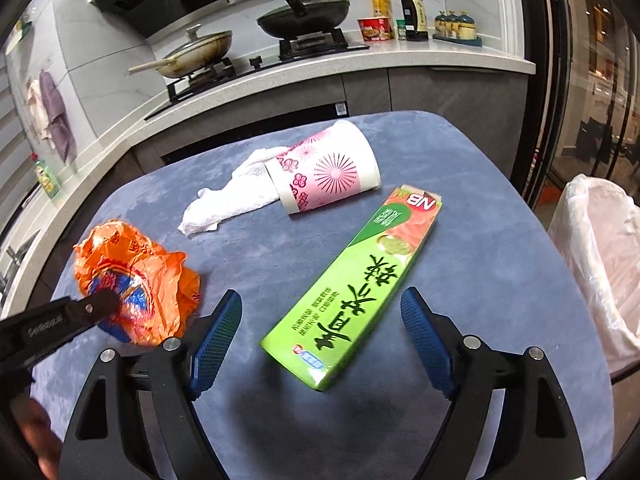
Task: Collect trash
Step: 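Grasp the orange wrapper with the left tool while the right tool grasps the green carton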
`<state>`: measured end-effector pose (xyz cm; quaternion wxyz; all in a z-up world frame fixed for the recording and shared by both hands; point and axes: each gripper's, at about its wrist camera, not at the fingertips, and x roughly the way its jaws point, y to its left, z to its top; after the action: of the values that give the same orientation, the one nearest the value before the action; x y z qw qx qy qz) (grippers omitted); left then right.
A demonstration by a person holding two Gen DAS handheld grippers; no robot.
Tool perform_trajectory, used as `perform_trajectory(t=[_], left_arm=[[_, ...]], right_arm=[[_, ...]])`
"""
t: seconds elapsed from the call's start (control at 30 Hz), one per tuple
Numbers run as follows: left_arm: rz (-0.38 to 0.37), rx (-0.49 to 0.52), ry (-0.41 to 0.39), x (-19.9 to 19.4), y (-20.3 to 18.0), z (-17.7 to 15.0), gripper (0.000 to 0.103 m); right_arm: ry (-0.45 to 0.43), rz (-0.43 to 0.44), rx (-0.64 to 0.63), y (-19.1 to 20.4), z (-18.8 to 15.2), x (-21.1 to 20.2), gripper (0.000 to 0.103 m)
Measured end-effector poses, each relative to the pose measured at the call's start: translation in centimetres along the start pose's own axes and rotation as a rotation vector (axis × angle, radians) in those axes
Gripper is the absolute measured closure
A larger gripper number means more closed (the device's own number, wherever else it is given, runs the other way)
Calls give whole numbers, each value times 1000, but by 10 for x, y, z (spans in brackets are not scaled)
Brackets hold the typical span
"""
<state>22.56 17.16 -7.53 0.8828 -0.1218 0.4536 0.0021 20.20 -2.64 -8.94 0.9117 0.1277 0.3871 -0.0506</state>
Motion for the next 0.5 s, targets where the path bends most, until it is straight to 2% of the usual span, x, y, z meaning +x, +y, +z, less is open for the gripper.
perform_trajectory(t=[0.2, 0.27, 0.33, 0.5], left_arm=[[-1, 0, 9, 1, 3, -5, 85], [0, 0, 10, 0, 4, -7, 85], [1, 2, 11, 0, 5, -8, 85], [-1, 8, 8, -6, 0, -13, 85]], right_arm=[[26, -47, -3, 4, -6, 12, 25], [41, -48, -1, 1, -9, 14, 29], [57, -37, -2, -2, -12, 15, 43], [66, -17, 8, -16, -18, 6, 52]])
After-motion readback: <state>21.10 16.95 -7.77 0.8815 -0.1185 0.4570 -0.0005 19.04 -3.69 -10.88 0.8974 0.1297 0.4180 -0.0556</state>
